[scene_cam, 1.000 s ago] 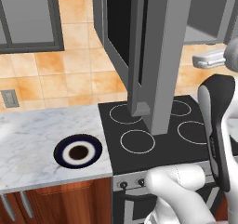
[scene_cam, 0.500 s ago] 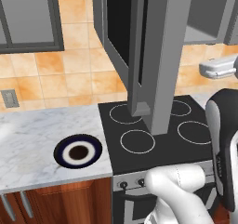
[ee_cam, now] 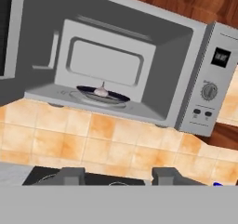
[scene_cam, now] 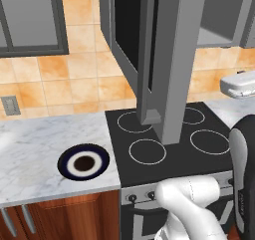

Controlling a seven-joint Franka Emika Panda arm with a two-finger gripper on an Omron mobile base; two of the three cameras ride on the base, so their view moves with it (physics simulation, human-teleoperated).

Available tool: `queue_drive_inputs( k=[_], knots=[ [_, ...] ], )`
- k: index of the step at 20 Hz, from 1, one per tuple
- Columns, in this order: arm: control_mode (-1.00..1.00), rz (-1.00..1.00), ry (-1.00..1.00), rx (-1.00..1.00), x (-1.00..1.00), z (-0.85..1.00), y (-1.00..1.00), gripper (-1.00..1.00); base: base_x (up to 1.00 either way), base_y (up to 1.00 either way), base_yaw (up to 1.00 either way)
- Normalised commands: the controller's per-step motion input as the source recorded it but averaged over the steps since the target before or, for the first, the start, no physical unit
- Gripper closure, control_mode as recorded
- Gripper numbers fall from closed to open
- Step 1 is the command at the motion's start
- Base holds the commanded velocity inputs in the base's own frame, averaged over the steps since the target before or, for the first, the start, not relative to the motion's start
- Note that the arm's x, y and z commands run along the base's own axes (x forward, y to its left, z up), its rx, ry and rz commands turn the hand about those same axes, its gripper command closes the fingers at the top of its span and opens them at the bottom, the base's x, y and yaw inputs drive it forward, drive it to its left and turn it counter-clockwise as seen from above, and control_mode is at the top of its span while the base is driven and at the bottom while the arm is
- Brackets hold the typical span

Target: Pick the garlic from the counter and place it in the microwave. Then turn on the microwave.

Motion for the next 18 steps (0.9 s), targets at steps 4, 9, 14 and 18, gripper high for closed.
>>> queue_drive_inputs(
  k=[4, 9, 14, 18],
  knots=[
    [-1.00, 0.00, 0.00, 0.00, -0.40, 0.00, 0.06, 1.00, 0.00, 0.00, 0.00],
    [-1.00, 0.02, -0.01, 0.00, -0.39, 0.00, 0.07, 1.00, 0.00, 0.00, 0.00],
    [-1.00, 0.00, -0.06, 0.00, -0.36, 0.00, 0.12, 1.00, 0.00, 0.00, 0.00],
    [-1.00, 0.00, -0.04, 0.00, -0.34, 0.00, 0.10, 1.00, 0.00, 0.00, 0.00]
  ],
)
